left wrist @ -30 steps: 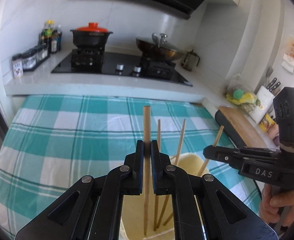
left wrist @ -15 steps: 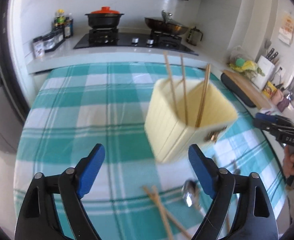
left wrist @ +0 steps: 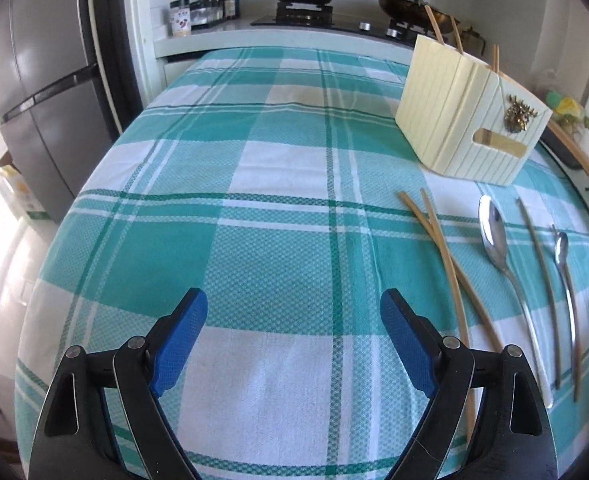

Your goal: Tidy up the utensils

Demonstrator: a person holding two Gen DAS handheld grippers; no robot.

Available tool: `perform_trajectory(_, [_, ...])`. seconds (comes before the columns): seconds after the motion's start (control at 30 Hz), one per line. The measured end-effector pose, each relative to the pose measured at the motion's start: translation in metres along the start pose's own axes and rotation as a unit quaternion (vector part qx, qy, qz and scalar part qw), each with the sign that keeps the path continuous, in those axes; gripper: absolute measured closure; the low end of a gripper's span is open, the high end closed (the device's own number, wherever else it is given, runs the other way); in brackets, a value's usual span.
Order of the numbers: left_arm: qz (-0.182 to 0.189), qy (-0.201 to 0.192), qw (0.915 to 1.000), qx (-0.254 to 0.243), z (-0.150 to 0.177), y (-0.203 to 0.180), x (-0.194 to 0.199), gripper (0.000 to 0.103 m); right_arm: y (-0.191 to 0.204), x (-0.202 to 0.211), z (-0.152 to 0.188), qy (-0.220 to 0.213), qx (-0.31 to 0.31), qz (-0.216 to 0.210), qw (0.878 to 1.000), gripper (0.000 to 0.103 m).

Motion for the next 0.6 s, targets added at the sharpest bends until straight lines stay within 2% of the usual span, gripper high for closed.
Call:
perform_trajectory(0.23, [-0.012,0.012,0.9999,0.002,0.013,0.004,-0.013,0.014,-0.002,-0.003,0.002,-0.003,-0.018,-0.01,1.0,0.044])
perform_trajectory(0.4, [-0.017,0.004,0.9998,-0.013,0.014,-0.003,-0.012,0.014,-0.002,-0.003,0.002,-0.003,-0.017,-0.01,1.0,0.044])
perform_trajectory(0.6, [-0.001,0.006,1.0,-0.002,0.013,-0.001,-0.013,0.011,-0.002,-0.003,0.003,-0.003,-0.016,-0.008,1.0,0.044])
Point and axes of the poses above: each gripper's, at about its wrist camera, not at the fingertips, and x roughly against the way its jaws point, y to its left, z to its underside, the point moved 10 cm from there along -x, roughly the way its jaws point, and after that the axes turned 11 degrees about -z, right-handed, at the moved point
